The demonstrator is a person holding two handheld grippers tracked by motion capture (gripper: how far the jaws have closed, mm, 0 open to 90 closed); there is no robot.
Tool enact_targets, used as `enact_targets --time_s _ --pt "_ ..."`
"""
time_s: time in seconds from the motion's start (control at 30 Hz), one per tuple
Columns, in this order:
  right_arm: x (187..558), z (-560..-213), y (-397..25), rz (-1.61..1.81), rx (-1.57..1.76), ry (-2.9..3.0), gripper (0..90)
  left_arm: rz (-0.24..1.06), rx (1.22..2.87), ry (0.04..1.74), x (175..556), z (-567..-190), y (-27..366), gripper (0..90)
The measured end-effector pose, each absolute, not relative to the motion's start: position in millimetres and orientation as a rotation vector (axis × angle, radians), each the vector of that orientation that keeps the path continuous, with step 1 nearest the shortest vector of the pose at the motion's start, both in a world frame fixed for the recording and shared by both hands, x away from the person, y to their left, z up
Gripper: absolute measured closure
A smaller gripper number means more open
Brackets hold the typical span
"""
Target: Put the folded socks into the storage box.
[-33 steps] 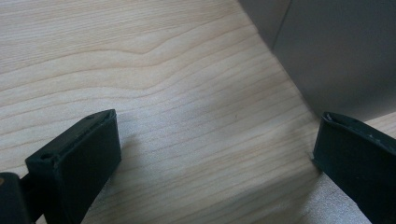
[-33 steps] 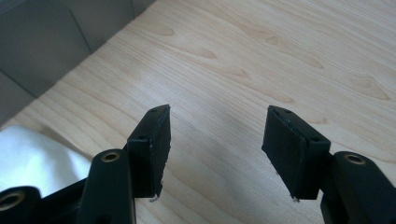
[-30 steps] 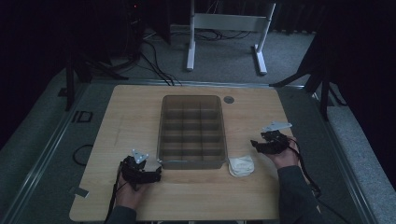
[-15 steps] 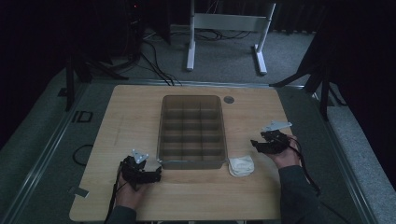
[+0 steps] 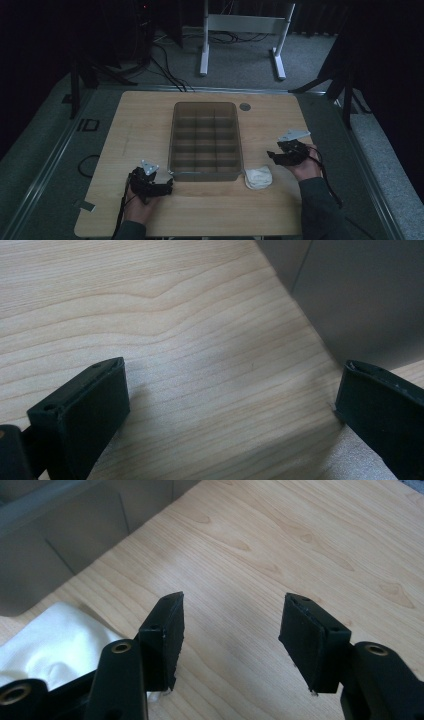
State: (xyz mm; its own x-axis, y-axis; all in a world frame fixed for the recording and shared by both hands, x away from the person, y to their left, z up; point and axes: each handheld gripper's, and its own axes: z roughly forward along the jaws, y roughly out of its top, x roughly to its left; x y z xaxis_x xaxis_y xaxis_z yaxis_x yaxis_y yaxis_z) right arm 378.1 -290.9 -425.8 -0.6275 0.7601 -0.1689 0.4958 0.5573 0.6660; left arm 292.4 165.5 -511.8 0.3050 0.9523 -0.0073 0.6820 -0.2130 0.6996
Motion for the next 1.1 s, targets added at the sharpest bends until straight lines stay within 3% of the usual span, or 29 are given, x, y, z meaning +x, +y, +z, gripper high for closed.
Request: enact_targets --time_s 1.1 --pt "370.1 -410.8 -280.4 0.761 0.892 2.443 44.5 0.582 1.977 1.447 292.3 -511.7 165.5 1.0"
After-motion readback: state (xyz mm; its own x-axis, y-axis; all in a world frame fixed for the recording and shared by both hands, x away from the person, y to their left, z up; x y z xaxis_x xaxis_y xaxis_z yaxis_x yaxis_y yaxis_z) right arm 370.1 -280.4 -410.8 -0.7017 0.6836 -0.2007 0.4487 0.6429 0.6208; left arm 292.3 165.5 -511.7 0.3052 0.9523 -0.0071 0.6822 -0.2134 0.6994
